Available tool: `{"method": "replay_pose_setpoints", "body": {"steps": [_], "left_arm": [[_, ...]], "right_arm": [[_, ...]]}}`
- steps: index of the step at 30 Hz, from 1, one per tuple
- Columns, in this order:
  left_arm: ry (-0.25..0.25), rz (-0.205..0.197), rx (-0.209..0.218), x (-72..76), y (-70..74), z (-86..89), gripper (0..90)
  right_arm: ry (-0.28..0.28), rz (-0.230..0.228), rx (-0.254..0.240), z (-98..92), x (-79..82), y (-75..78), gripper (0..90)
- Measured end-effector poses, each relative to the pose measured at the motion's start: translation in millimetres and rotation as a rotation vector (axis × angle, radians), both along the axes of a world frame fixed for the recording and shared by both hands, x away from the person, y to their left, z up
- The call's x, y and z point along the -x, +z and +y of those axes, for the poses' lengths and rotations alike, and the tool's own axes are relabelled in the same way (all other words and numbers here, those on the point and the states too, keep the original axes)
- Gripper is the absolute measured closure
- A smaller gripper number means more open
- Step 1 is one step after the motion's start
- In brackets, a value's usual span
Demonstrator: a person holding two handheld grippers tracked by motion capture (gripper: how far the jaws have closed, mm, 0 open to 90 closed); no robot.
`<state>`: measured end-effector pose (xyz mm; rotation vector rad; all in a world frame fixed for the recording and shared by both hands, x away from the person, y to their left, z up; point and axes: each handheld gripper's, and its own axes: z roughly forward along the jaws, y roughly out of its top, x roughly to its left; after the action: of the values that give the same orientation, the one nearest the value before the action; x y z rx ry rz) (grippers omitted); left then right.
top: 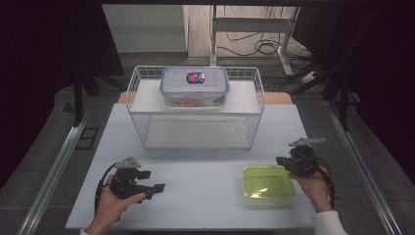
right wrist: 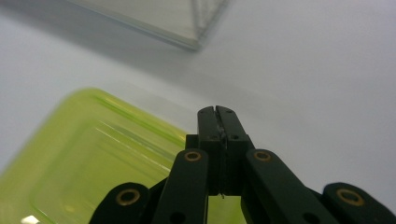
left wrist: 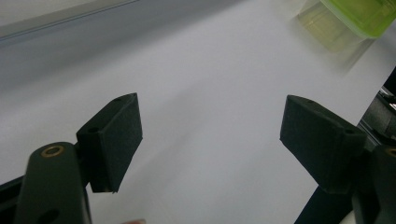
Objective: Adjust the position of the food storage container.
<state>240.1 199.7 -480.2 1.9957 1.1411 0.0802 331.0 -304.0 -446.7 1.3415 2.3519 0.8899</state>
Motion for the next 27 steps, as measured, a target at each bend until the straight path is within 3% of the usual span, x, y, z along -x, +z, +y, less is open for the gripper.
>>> {"method": "replay_pose_setpoints", "body": {"steps": [3,5,9,13,17,23,27], "left_arm": [[-0.003,0.0,-0.002,0.0,-0.6,-0.8,20.9],[-0.007,0.003,-0.006,-0.5,-1.6,-1.6,20.9],[-0.011,0.007,-0.008,-1.4,-3.0,-3.4,20.9],[-0.007,0.008,-0.003,-1.4,-2.6,-2.7,20.8],[-0.006,0.001,0.002,-0.3,-0.4,-1.6,20.8],[-0.011,0.003,0.001,-0.8,-1.6,-3.1,20.8],[-0.013,0.004,-0.003,-1.2,-2.2,-3.5,20.7]], "right_arm": [[-0.057,-0.008,0.001,-19.8,6.3,-4.2,88.8],[-0.109,-0.041,0.013,-37.4,15.6,-8.9,88.8],[-0.128,-0.026,0.018,-45.0,21.8,-15.7,88.8],[-0.135,-0.008,0.066,-45.6,32.3,-26.4,88.8],[-0.127,0.024,0.046,-44.3,43.1,-30.5,88.8],[-0.131,0.051,0.091,-37.5,48.6,-33.6,88.8],[-0.113,0.064,0.093,-30.3,49.9,-34.5,88.8]]}}
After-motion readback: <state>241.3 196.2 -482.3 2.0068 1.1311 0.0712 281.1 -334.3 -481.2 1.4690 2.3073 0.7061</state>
